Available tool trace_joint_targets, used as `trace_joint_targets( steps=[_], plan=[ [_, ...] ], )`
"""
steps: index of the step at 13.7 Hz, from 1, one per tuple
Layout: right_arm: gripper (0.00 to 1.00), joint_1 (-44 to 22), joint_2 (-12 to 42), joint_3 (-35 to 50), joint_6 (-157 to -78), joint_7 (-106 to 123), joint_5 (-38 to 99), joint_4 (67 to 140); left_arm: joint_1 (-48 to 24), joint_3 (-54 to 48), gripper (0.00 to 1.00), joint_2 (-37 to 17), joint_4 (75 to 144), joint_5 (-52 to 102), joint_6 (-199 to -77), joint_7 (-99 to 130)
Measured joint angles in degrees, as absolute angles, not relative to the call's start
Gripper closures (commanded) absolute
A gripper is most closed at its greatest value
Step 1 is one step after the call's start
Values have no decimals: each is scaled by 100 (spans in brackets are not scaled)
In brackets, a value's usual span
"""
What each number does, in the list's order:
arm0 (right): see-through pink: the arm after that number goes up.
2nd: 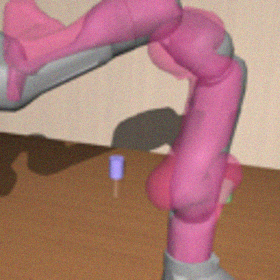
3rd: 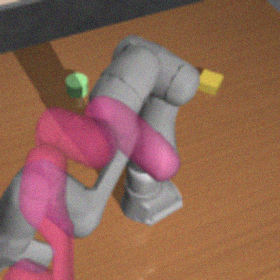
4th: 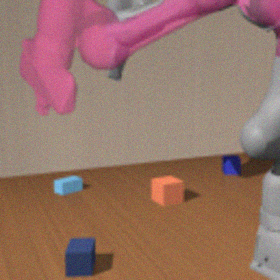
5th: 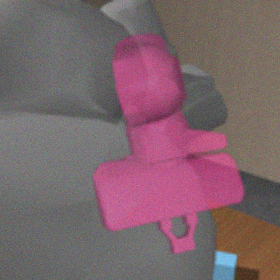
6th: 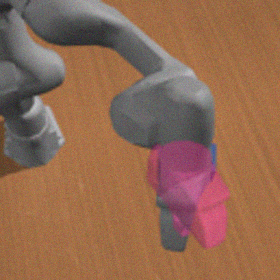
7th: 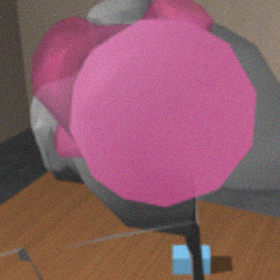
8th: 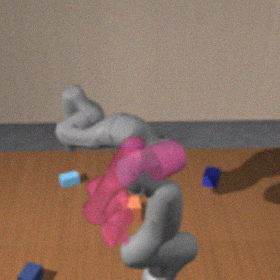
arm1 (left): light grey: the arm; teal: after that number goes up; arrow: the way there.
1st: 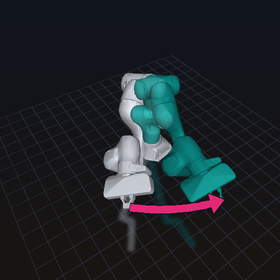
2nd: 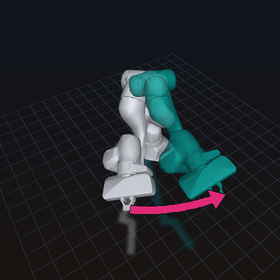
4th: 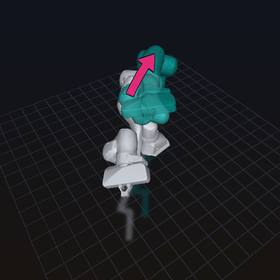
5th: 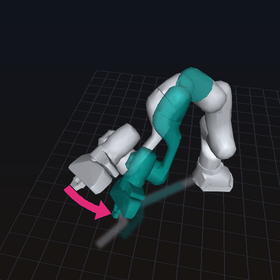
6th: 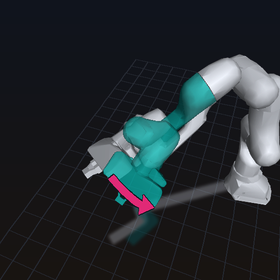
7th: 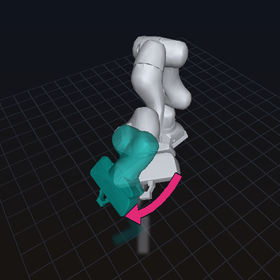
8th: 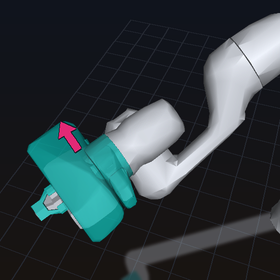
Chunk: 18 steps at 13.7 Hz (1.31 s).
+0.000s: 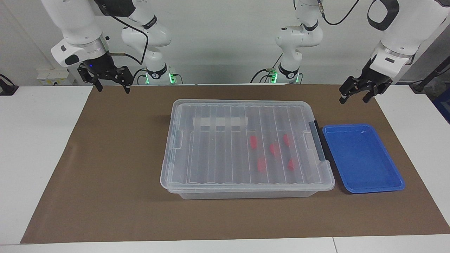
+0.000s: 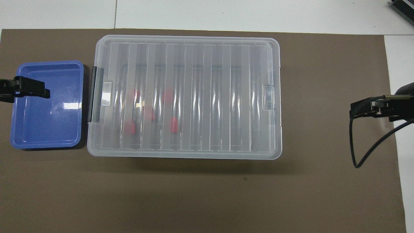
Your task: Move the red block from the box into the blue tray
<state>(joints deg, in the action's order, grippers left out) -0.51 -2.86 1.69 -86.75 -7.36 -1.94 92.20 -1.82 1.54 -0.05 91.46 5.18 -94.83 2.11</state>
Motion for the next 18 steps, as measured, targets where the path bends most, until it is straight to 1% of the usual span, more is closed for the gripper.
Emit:
trace_joint_targets(
  steps=[14, 18],
  plan=[
    [1, -61, -324, 172, -8712, -736, -191, 9225, -182, 154, 0, -5, 9146, 518, -9483, 211],
    [2, -154, -315, 181, -9256, -796, -169, 9474, -182, 154, 0, -5, 9146, 517, -9483, 211]
  ],
)
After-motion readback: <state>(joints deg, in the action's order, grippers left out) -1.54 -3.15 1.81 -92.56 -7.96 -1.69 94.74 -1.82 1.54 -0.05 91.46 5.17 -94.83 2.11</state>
